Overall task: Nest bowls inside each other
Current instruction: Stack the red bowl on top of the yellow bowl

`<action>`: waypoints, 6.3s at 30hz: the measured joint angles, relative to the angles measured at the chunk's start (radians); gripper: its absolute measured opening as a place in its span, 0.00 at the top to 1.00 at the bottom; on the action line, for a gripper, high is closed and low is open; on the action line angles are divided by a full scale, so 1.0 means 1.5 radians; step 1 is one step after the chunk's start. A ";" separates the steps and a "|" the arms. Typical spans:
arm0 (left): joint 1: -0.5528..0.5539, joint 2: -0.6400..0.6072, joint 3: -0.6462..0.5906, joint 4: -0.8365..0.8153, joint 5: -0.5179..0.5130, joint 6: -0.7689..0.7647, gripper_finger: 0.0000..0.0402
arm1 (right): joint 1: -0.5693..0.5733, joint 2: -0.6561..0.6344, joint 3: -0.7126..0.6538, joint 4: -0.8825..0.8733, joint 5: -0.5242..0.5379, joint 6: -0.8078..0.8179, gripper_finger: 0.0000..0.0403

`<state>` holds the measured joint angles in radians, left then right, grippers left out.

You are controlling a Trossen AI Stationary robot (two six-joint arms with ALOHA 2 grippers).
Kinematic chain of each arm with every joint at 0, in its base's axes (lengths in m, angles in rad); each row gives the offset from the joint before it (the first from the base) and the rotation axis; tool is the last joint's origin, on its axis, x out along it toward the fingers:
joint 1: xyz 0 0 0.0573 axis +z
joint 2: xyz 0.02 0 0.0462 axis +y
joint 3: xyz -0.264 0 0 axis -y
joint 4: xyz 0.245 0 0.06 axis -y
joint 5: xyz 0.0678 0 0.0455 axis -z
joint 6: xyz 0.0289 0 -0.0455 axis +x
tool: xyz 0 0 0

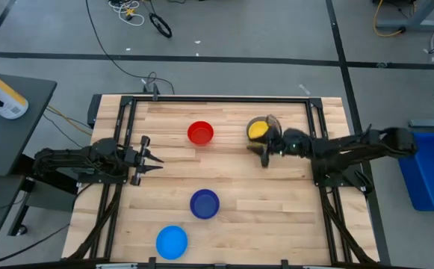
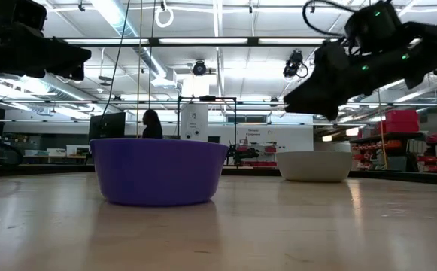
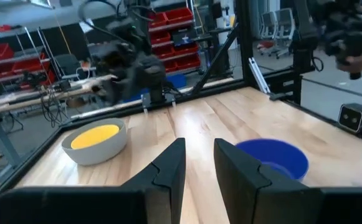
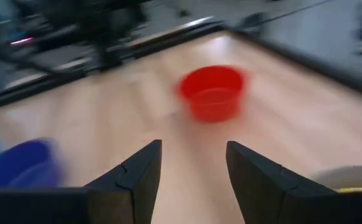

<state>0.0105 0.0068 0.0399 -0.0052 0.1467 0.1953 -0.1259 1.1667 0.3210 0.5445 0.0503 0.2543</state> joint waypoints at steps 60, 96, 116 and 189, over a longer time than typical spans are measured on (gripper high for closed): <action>0.000 0.000 0.007 -0.036 0.053 -0.087 0.77 | 0.436 -0.430 -0.208 -0.024 0.451 -0.227 0.56; 0.000 0.000 0.003 0.014 0.036 -0.195 0.77 | 0.092 -0.393 -0.208 0.006 0.261 -0.156 0.52; 0.000 0.000 0.005 0.013 0.009 -0.250 0.77 | 0.093 -0.393 -0.208 -0.033 0.255 -0.156 0.44; 0.168 1.161 0.551 -0.058 -0.136 -0.134 0.31 | 0.093 -0.394 -0.208 -0.183 0.151 -0.127 0.32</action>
<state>0.2629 1.7483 0.8661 -0.0917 -0.0577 -0.0054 0.0139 0.5762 0.0093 0.2703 0.2767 0.0643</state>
